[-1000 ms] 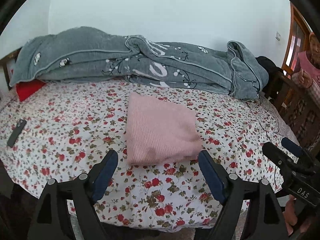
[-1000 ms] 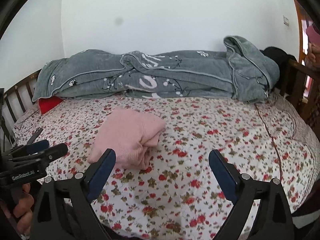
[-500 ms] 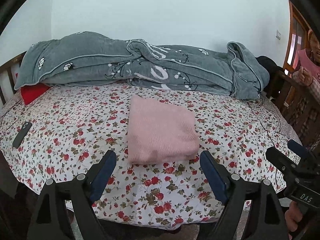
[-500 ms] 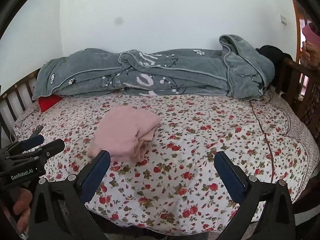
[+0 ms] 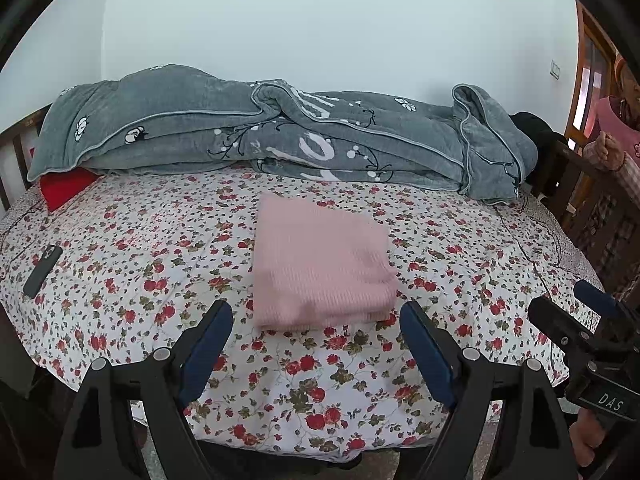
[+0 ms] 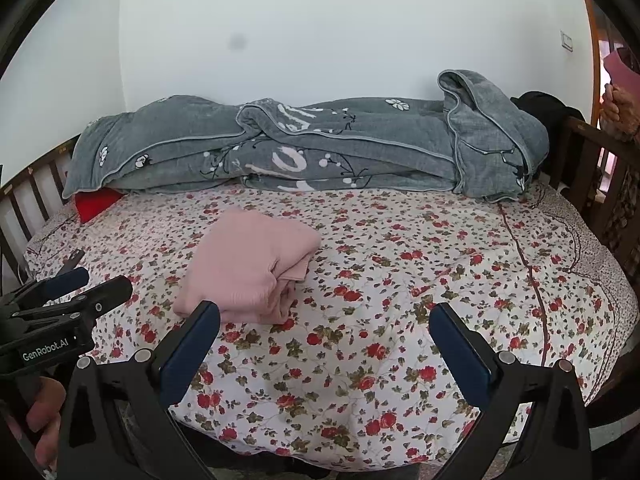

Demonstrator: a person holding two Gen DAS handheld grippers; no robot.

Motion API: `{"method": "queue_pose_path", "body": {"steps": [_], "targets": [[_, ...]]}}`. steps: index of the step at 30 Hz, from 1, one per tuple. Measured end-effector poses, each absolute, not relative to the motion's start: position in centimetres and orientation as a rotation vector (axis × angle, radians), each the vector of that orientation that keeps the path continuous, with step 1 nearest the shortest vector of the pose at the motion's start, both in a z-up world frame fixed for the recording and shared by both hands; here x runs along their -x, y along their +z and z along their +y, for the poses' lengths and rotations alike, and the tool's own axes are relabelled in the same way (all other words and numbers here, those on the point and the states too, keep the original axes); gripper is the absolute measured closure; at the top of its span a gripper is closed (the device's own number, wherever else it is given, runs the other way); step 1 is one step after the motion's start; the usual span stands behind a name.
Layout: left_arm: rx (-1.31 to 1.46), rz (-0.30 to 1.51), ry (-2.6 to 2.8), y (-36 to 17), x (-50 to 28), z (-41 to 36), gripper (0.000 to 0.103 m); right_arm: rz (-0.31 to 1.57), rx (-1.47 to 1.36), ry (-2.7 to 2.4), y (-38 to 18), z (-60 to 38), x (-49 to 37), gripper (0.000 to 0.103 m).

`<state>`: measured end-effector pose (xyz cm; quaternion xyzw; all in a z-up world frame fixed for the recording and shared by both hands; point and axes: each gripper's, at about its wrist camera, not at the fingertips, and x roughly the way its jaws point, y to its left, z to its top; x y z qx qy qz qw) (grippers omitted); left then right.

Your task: Fold small clothes

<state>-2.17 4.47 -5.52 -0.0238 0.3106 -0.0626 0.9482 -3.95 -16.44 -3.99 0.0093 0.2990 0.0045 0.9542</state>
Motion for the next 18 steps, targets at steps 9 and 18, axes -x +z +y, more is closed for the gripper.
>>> {"method": "queue_pose_path", "body": {"steps": [9, 18], "targets": [[0.052, 0.63, -0.13, -5.48, 2.09, 4.77, 0.018, 0.6, -0.012, 0.003, -3.67, -16.39, 4.16, 0.001], [0.054, 0.628, -0.129, -5.42, 2.15, 4.78, 0.017, 0.6, -0.012, 0.003, -3.55, -16.38, 4.21, 0.001]]}}
